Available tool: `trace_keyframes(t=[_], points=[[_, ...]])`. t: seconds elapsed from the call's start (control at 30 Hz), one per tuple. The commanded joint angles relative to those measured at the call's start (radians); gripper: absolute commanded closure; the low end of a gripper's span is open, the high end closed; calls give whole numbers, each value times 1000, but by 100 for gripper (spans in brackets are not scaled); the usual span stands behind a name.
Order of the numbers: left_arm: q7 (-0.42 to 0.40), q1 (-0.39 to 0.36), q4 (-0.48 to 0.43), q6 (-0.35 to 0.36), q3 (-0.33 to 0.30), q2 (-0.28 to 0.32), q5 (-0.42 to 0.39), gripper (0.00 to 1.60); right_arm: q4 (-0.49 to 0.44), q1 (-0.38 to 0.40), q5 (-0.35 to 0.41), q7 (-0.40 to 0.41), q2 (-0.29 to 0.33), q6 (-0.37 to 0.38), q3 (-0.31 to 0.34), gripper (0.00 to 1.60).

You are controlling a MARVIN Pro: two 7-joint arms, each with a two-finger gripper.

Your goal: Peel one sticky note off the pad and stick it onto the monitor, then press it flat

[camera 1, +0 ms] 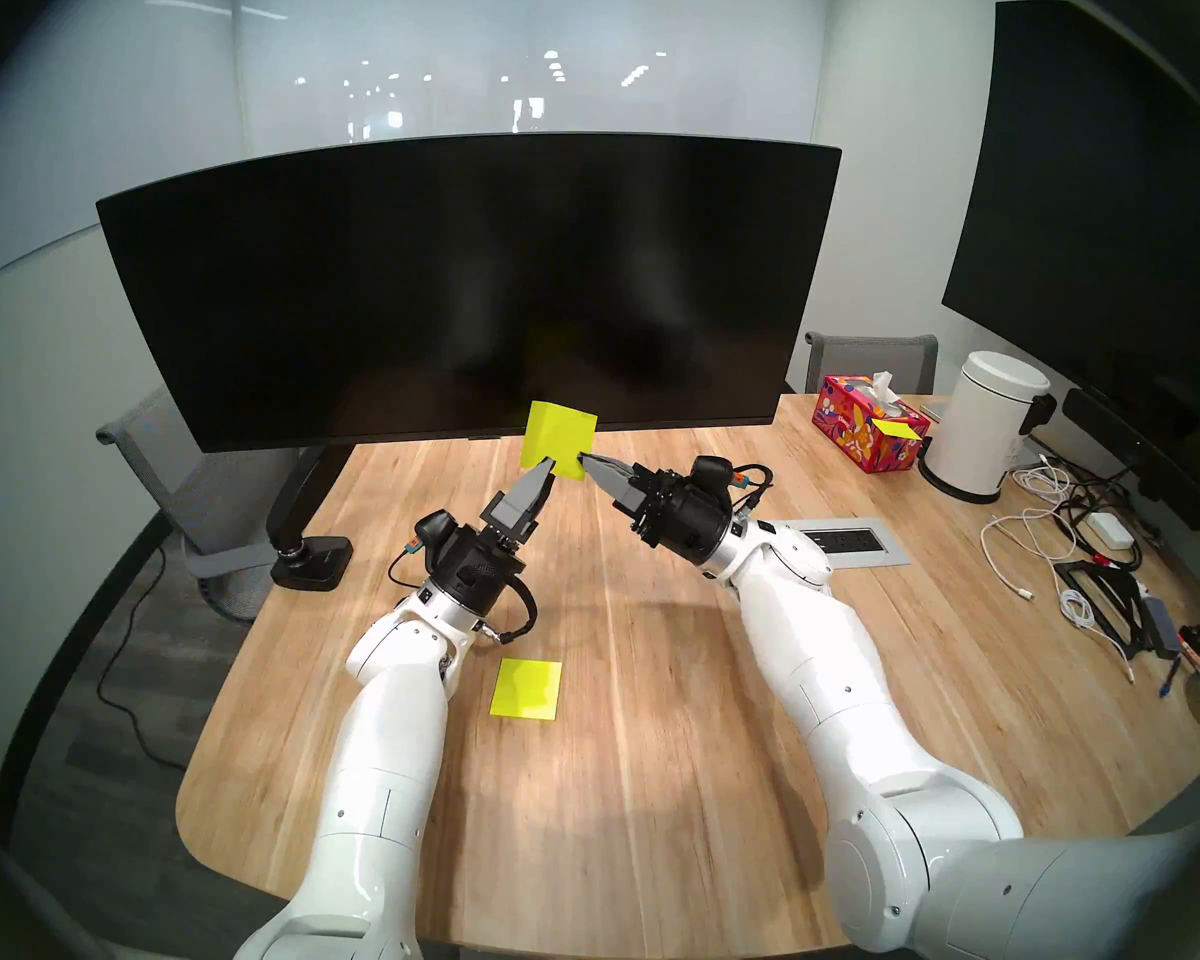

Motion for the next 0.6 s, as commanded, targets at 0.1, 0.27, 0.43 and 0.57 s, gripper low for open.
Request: trace_keyframes(t=[0.1,0.27,0.43,0.57], points=[[-32,-23,-21,23,11,4,-15,0,-15,13,3,-3,-7,3,1,160],[-11,-34,-9,26,3,-5,-21,0,-15,13,2,-2,-8,4,2,160],[-5,-36,-8,27,1,-8,-23,0,-15,13,1,-2,-8,4,3,160],[-1,-37,-8,29,0,-10,-24,0,-15,13,0,-2,-9,4,4,160]])
